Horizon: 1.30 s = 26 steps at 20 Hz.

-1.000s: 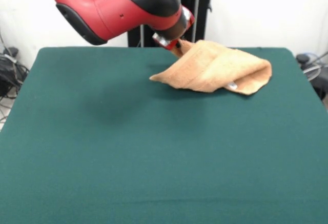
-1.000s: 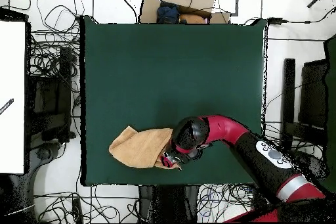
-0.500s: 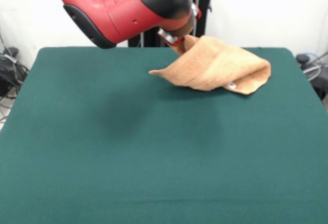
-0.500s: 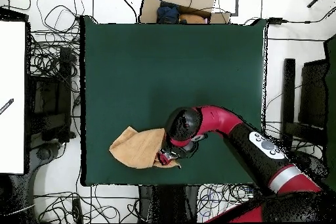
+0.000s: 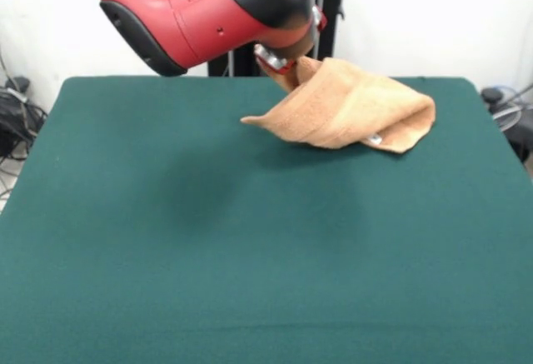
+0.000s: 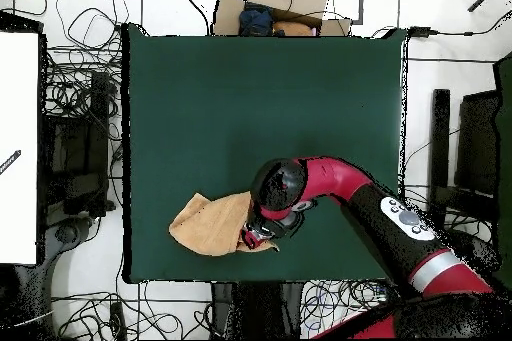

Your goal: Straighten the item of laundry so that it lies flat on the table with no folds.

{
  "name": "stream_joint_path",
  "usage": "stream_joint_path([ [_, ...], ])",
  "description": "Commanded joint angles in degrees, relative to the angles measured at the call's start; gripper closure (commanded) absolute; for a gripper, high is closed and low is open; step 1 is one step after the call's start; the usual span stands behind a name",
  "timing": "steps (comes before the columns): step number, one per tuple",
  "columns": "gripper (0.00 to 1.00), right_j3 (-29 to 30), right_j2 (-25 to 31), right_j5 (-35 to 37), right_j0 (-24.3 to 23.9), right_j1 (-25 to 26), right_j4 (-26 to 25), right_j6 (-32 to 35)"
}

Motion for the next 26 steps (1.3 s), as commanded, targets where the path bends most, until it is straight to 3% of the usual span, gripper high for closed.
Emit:
stream_joint_path([
  [1, 1.00, -6.3, 1.0, 5.4, 1.5, -0.2, 0.9, -8.5],
  [8, 1.00, -8.4, -0.7, 9.3, 4.6, -0.7, -0.4, -6.9],
  [13, 1.00, -12.2, -3.7, 14.0, 9.9, -0.1, -2.3, -2.9],
  [26, 1.00, -15.7, -6.3, 14.1, 15.1, 1.6, -0.7, 3.2],
])
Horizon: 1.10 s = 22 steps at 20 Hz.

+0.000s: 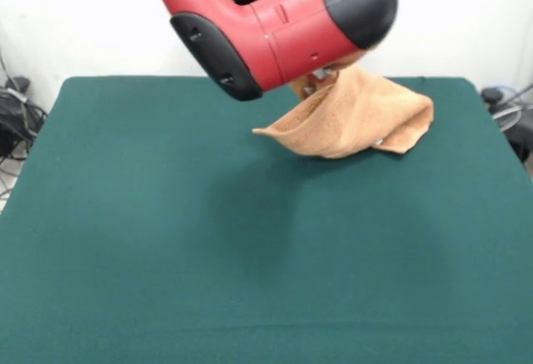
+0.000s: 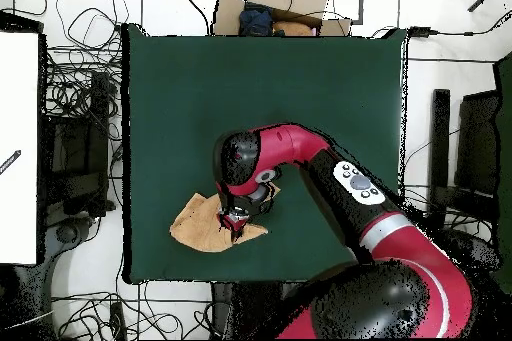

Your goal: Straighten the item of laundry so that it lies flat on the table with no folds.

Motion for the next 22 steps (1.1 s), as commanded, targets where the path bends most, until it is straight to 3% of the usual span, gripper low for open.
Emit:
stream_joint_path([
  [1, 1.00, -6.1, -5.4, 2.3, 2.8, 2.0, -0.1, 3.3],
  [17, 1.00, -5.3, -4.9, 1.0, 2.3, 0.0, 2.9, 1.7],
  [22, 1.00, -9.6, -4.8, 5.2, 5.2, -0.4, 4.7, 3.7],
])
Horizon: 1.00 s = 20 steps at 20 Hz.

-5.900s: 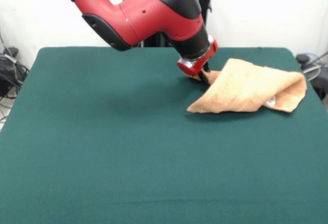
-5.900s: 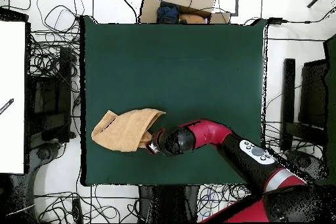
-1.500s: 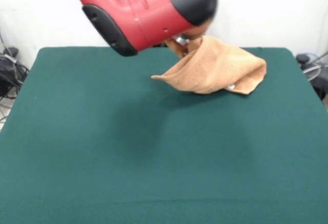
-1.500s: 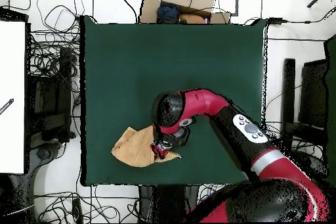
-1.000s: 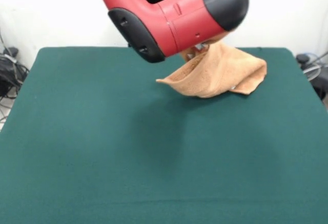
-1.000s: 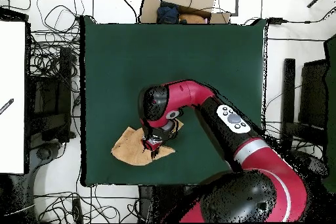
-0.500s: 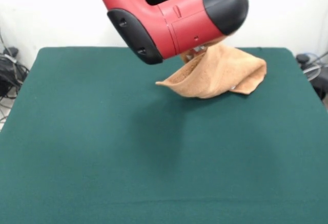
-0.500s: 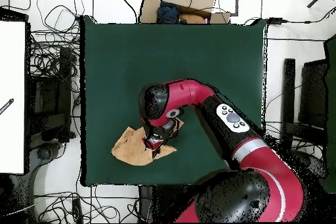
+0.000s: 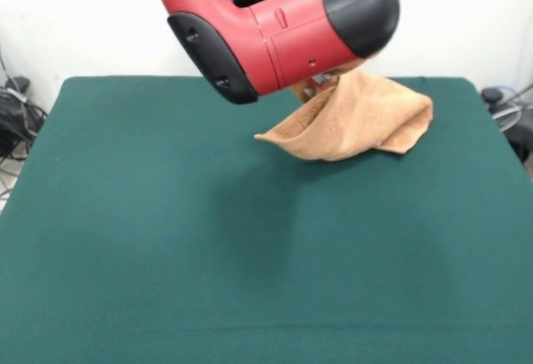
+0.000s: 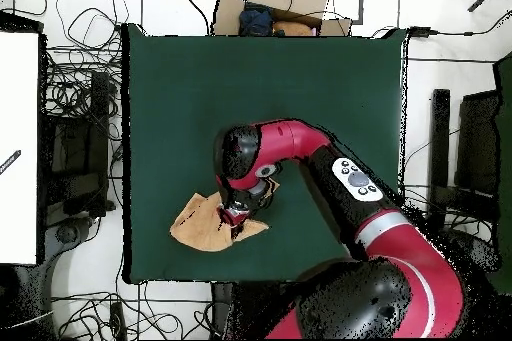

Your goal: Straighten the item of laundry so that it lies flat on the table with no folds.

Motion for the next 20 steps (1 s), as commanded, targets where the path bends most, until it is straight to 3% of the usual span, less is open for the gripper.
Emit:
stream_joint_path([
  [1, 1.00, -8.2, -2.4, 4.6, 4.4, 0.5, 2.5, 4.6],
  [8, 1.00, -16.6, -3.6, 8.8, 10.3, 2.9, 3.8, 8.4],
  [14, 1.00, -24.2, -5.1, 12.5, 13.0, 5.7, 1.1, 6.1],
  [20, 1.00, -27.8, -5.4, 15.7, 13.5, 6.2, 0.1, 3.4],
])
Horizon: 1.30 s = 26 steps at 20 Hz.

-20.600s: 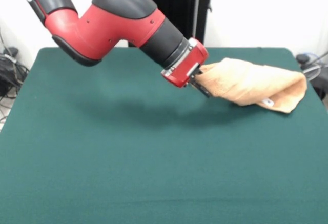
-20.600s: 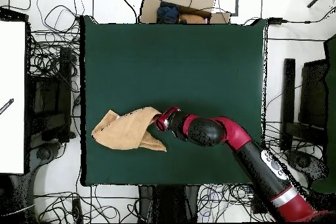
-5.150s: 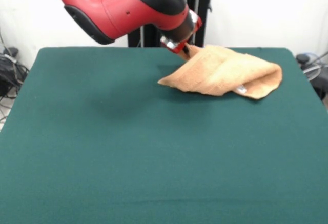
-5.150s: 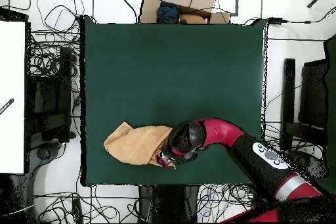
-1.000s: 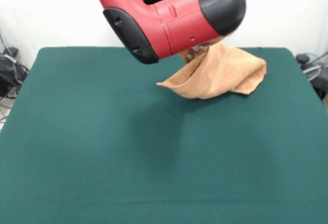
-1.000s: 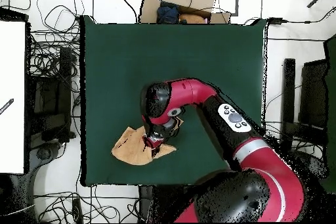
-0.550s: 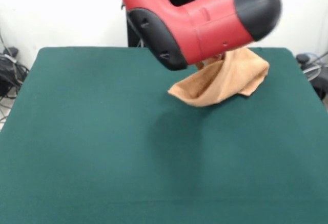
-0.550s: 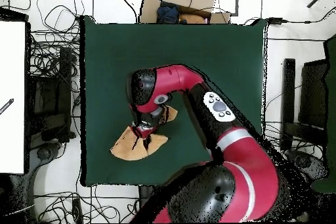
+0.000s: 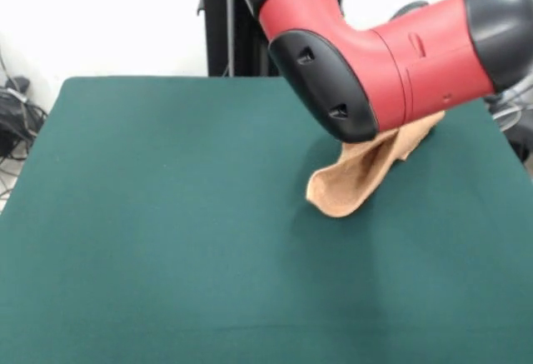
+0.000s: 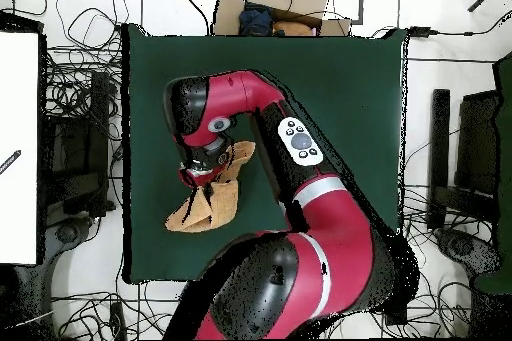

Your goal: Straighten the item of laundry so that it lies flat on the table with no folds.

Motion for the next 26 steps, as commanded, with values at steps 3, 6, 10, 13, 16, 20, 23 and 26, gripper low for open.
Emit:
stream_joint_path([
  [3, 1.00, -6.9, -4.8, 3.7, 0.1, 2.0, -1.8, 2.4],
  [6, 1.00, -5.6, -4.7, 2.6, -0.3, 1.5, -1.7, 2.1],
  [10, 1.00, -4.3, -4.6, 1.3, -0.7, 1.0, -1.4, 2.3],
  [13, 1.00, -2.5, -4.1, -1.4, -1.8, 0.6, -0.6, 2.4],
  [16, 1.00, 0.7, -2.6, -6.4, -4.7, 0.6, 0.4, 0.0],
  [20, 1.00, 6.4, 1.4, -17.7, -10.9, 2.1, 3.8, -3.0],
  [23, 1.00, 9.6, 3.4, -25.0, -14.3, 3.8, 4.8, -4.0],
  [26, 1.00, 13.1, 5.3, -31.5, -18.6, 6.1, 5.6, -7.8],
])
